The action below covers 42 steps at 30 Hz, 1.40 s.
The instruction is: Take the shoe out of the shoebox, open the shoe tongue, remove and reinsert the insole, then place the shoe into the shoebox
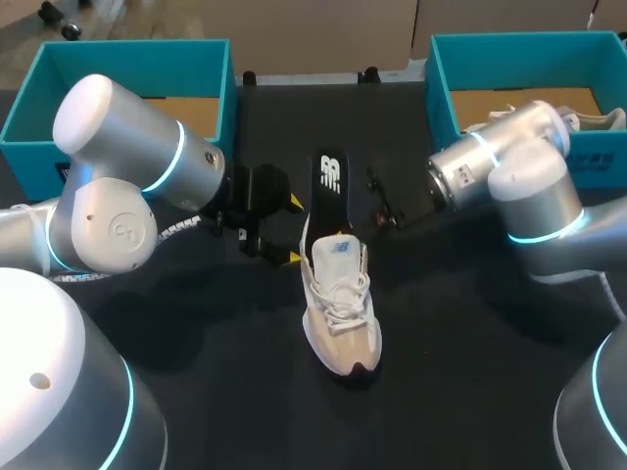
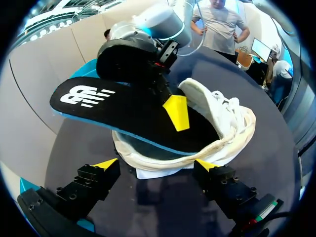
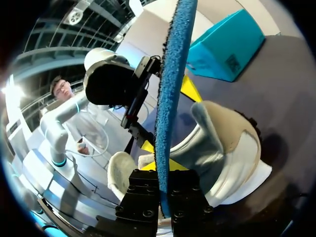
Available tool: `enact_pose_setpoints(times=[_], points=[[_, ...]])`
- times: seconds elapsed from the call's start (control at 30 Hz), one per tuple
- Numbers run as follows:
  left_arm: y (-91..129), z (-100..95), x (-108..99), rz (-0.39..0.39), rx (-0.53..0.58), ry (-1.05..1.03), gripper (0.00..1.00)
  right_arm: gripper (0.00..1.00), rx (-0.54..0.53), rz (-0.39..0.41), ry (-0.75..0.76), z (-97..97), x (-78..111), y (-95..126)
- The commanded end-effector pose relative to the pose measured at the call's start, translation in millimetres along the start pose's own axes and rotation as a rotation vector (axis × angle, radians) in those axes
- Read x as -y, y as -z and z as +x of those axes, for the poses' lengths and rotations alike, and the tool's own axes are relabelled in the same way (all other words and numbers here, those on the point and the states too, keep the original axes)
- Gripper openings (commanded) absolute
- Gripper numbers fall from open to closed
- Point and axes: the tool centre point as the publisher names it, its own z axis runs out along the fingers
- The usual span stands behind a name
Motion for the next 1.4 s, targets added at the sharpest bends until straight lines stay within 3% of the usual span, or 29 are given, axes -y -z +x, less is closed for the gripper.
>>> enact_pose_setpoints(times=[0.03, 0.2, 0.23, 0.3, 0.53, 0.67, 0.77, 1.4], points=[[-1.9, 0.3, 0.2, -0.001, 0.002, 0.000, 1.00, 0.00, 0.011, -0.007, -0.010, 4.8, 8.1, -4.0], [-1.9, 0.3, 0.2, -0.001, 0.002, 0.000, 1.00, 0.00, 0.025, 0.001, -0.011, 4.8, 6.1, 0.1], [-1.9, 0.3, 0.2, -0.001, 0.002, 0.000, 1.00, 0.09, 0.032, 0.006, -0.002, 5.2, 3.0, 2.0], [-1.9, 0.3, 0.2, -0.001, 0.002, 0.000, 1.00, 0.16, 0.037, 0.015, 0.011, 5.7, -2.4, 4.5], [-1.9, 0.3, 0.2, -0.001, 0.002, 0.000, 1.00, 0.23, 0.045, 0.068, 0.044, 2.2, -22.5, 6.5], [-1.9, 0.3, 0.2, -0.001, 0.002, 0.000, 1.00, 0.19, 0.033, 0.091, 0.058, -1.8, -30.7, 6.3], [-1.9, 0.3, 0.2, -0.001, 0.002, 0.000, 1.00, 0.00, 0.015, 0.117, 0.060, -4.9, -34.5, 5.7], [-1.9, 0.3, 0.2, -0.001, 0.002, 0.000, 1.00, 0.00, -0.076, 0.207, -0.045, -5.7, -7.8, -12.5]])
